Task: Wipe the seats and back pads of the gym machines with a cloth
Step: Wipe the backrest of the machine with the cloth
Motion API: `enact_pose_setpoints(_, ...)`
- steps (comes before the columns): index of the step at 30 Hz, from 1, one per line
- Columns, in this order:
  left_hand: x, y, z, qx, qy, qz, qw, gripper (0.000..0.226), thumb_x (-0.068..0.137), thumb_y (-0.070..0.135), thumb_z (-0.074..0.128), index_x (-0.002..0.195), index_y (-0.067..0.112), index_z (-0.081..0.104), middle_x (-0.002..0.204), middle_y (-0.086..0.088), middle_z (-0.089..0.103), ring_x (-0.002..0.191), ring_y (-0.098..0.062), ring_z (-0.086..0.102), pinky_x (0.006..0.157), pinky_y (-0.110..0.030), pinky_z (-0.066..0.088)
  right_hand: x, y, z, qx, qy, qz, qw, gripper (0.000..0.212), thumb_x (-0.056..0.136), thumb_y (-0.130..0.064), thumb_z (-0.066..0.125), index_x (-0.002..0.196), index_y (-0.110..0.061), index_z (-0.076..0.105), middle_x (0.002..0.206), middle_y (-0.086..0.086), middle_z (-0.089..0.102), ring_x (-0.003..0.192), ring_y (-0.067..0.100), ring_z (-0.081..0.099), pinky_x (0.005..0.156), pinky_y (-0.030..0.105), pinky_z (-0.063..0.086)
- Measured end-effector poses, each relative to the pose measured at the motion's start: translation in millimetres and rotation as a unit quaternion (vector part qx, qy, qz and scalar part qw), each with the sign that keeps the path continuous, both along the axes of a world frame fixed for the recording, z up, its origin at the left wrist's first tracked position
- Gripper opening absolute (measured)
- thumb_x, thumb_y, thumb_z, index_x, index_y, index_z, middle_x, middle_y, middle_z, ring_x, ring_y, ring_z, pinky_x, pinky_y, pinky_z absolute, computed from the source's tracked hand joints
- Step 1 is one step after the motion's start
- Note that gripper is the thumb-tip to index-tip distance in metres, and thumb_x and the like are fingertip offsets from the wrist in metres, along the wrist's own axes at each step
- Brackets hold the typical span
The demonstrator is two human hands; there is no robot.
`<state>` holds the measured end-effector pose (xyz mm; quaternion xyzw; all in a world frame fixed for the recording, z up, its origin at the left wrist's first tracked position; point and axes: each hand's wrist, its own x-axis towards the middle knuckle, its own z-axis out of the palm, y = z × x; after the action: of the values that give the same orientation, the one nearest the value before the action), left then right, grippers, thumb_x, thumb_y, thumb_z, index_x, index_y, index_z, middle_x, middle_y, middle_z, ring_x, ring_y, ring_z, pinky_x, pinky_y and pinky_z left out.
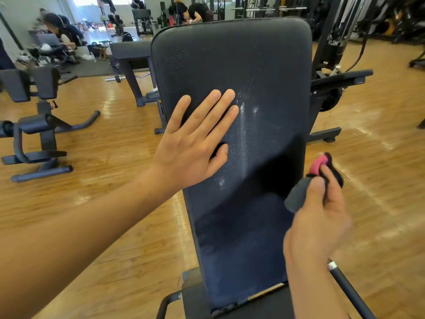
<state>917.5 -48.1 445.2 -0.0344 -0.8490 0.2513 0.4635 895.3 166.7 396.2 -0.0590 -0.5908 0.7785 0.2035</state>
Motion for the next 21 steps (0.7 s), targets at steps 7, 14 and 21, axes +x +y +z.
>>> enact_pose_setpoints(7,-0.2,-1.0,-0.4,0.004,0.002,0.005,1.000,0.061,0.102,0.036,0.045,0.158,0.013,0.039,0.165,-0.007,0.032,0.154,-0.024,0.028,0.124,-0.053,0.020,-20.9,-32.9,-1.1,0.154,0.036,0.073,0.985,0.031,0.099,-0.023,0.055,0.129,-0.027,0.064,0.129,-0.002,0.065,0.124,0.009,0.056,0.102,0.032,0.045)
enact_pose_setpoints(14,-0.1,0.4,0.8,0.004,-0.002,0.009,1.000,0.062,0.101,0.037,0.047,0.158,0.013,0.039,0.165,-0.007,0.033,0.154,-0.024,0.030,0.123,-0.054,0.021,-18.8,-33.8,-7.8,0.181,0.068,0.073,0.978,0.032,0.099,-0.023,0.055,0.130,-0.030,0.062,0.128,-0.013,0.063,0.119,-0.012,0.051,0.101,0.015,0.043)
enact_pose_setpoints(21,-1.5,-0.8,-0.8,0.011,0.002,-0.007,1.000,0.061,0.101,0.037,0.049,0.157,0.013,0.041,0.165,-0.007,0.034,0.154,-0.024,0.030,0.121,-0.055,0.023,-7.3,-48.6,-17.4,0.184,0.091,0.065,0.976,0.034,0.098,-0.019,0.057,0.130,-0.027,0.061,0.130,-0.015,0.057,0.127,-0.014,0.044,0.102,0.009,0.038)
